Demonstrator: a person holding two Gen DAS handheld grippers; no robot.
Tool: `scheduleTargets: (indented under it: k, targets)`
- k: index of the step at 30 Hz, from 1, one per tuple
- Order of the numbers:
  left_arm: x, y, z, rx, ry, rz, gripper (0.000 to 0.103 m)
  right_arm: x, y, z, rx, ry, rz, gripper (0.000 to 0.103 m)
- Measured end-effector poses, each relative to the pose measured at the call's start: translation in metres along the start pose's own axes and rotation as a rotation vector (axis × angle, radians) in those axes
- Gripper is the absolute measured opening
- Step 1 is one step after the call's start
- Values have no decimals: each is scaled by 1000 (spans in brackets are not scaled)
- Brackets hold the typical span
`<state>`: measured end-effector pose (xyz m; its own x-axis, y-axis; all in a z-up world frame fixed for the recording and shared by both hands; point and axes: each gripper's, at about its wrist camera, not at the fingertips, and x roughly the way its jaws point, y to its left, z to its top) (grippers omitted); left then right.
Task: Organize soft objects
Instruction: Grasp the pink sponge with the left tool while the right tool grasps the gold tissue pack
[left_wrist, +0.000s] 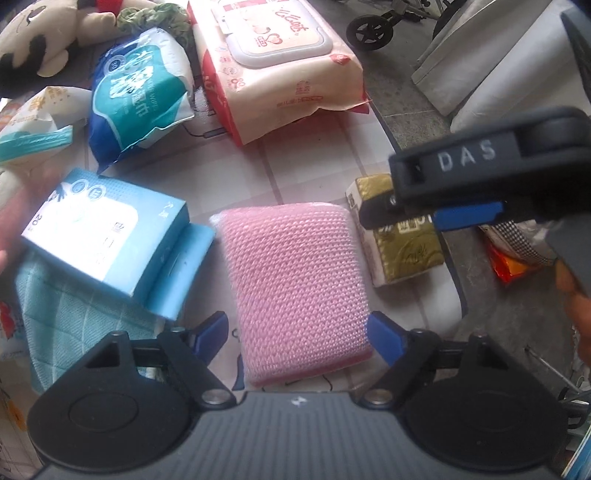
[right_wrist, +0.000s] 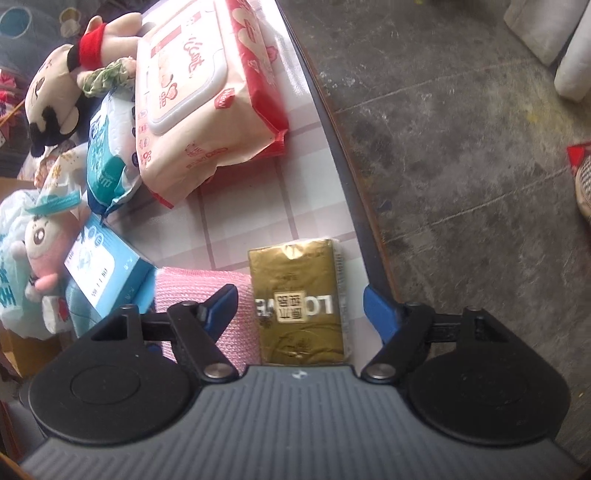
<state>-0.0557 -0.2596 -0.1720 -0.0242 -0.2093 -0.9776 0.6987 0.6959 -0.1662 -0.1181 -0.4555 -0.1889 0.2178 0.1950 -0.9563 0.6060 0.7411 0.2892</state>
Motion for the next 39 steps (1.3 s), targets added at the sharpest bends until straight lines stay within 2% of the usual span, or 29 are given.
scheduleTargets:
  k: [8, 11, 12, 13, 20, 24, 28, 31, 34, 39]
  targets:
    - [5, -4, 11, -19, 1, 17, 86, 8, 7, 6, -60, 11, -15, 73]
    - [9, -6, 14, -20, 14, 27, 87, 10, 12, 5, -82, 16, -42, 64]
    - [9, -6, 15, -21, 16, 29, 87, 9, 14, 5, -98, 14, -52, 52]
    - [12, -7, 23, -24, 17, 30, 87, 9, 15, 5, -103, 16, -61, 52]
    - [26, -10, 29, -32, 34, 32, 90, 8, 8, 5, -84, 42, -46, 54]
    - [39, -11, 32, -37, 52, 44, 90, 10, 9, 3, -89, 45, -41, 59]
    - [44, -11, 37, -38, 37, 56, 91, 12, 13, 1, -104, 39, -52, 61]
    - [44, -10, 35, -34, 27, 62, 90, 12, 15, 1, -110, 39, -62, 60]
    - [43, -6, 37, -39, 15, 71, 86, 11, 15, 1, -112, 40, -80, 54]
    - [39, -5, 37, -50, 10, 57, 83, 8, 12, 0, -91, 32, -80, 51]
